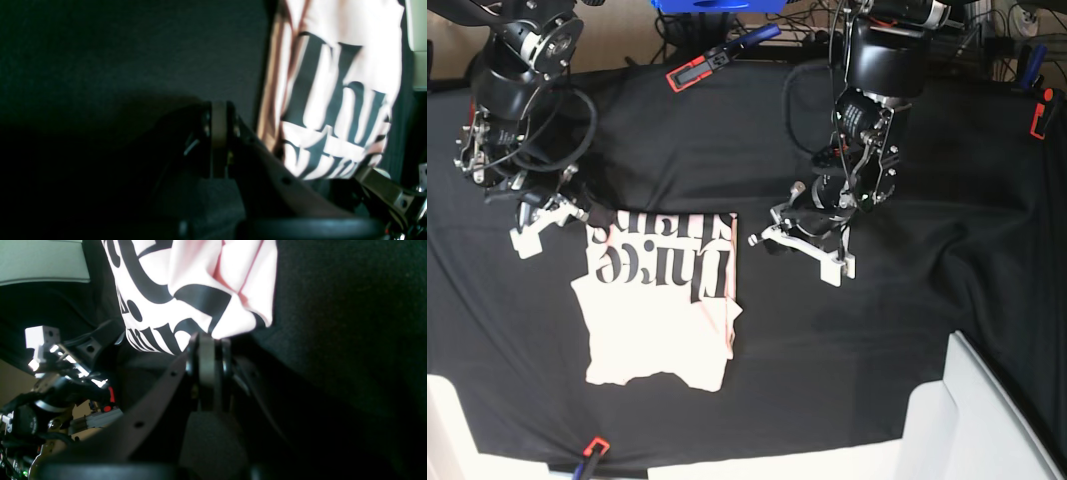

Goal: Fold the T-shirt properly

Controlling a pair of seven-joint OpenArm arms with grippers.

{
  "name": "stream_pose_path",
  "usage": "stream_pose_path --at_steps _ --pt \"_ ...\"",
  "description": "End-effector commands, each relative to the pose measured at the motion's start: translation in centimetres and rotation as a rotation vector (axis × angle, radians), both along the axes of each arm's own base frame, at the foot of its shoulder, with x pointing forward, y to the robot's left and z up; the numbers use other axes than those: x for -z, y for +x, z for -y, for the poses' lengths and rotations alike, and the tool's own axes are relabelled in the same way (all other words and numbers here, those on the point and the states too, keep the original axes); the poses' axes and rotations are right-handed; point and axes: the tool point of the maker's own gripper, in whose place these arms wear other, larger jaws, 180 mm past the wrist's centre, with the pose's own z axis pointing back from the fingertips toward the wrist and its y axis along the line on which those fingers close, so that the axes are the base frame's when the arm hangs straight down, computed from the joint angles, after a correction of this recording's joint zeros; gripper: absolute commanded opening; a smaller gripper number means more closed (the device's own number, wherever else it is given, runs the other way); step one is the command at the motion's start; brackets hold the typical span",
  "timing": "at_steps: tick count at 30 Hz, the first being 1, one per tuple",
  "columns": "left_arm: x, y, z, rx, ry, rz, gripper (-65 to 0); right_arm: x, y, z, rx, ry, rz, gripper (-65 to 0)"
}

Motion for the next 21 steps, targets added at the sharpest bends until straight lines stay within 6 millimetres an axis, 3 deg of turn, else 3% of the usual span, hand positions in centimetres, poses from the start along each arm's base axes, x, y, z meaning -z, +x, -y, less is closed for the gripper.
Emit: stream_pose_path --at_steps 1,4,9,12,14,18,21 --pt "-1.6 1.6 -0.4 -0.007 0.002 0.056 -65.0 -0.3 0.4 0.9 -0.003 -0.022 0.002 -64.7" --pt "-1.8 1.7 -0.6 -0.007 0.006 0.064 -65.0 -0.3 0.2 0.5 -0.029 -0.019 -0.009 -62.1" --pt "-1.8 1.8 -1.7 -0.010 0.023 0.065 -65.0 -0.7 0.7 0.7 -0.029 -0.022 0.002 -47.6" --pt "-1.4 1.4 -2.1 -0.010 0.033 0.056 -65.0 -0.4 0.2 0.7 -0.028 -0.022 -0.008 -46.9" --pt "-1.3 1.2 -2.3 -0.011 0.034 0.053 -60.3 -0.4 0.1 0.9 -0.015 -0.019 -0.010 -46.7" --pt "-1.4 1.3 -2.6 -0.020 0.035 0.054 -47.7 -0.6 0.1 3.0 0.072 -0.017 0.001 -46.6" --pt "-2.1 1.7 -3.8 -0.015 0.062 0.078 -44.5 -2.2 1.1 5.5 0.105 -0.090 0.059 -46.6"
